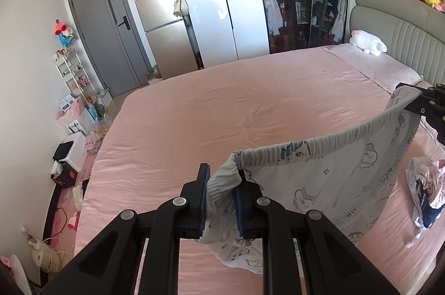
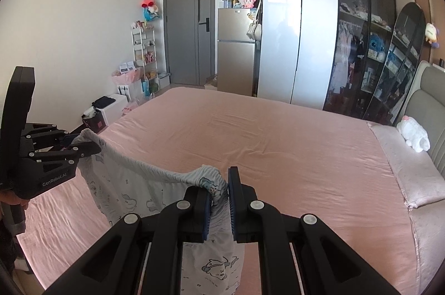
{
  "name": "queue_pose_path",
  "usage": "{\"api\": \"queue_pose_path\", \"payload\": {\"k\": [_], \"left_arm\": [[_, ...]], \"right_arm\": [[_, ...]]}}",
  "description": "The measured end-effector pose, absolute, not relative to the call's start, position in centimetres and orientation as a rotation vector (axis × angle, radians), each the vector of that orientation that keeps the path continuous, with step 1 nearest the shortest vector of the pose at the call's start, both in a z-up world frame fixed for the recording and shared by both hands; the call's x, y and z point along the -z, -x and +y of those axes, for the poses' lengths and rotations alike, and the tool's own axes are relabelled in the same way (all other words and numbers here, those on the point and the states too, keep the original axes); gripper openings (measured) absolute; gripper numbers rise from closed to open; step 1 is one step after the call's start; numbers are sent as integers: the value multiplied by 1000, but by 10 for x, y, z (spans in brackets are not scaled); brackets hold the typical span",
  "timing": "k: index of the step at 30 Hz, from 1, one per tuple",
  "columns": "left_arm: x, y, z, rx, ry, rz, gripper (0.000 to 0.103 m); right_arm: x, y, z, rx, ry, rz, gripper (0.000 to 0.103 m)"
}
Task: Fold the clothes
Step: 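Hold the stretched pants up with both grippers above the bed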
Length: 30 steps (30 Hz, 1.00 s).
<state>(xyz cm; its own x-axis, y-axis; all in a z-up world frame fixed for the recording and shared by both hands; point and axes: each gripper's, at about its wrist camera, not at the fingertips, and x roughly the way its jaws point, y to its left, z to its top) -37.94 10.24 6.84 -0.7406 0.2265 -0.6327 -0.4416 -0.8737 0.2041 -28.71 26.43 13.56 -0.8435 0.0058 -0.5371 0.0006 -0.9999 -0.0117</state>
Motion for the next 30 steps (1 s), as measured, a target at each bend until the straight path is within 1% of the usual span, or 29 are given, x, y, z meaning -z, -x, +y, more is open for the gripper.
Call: {"api": "queue_pose_path", "payload": {"k": [11,17,20,24,30], "left_arm": [[-81,428,103,-2636,810,436,14],[-74,442,109,-2638,802,495,14],[-64,442,110,-2613,836,496,15],[-52,430,107,-2581,886,457,15],[-37,394,105,-2550,933,504,15]], "right_arm": [[-147,352,266,-3004,784,-119,8],[-137,368,264,-3011,821,-159,8],[-128,367,267,-2992,854,-183,8],[-118,352,266,-2992,900,-158,8],[-100,319,260,-2986,978,-108,8]]}}
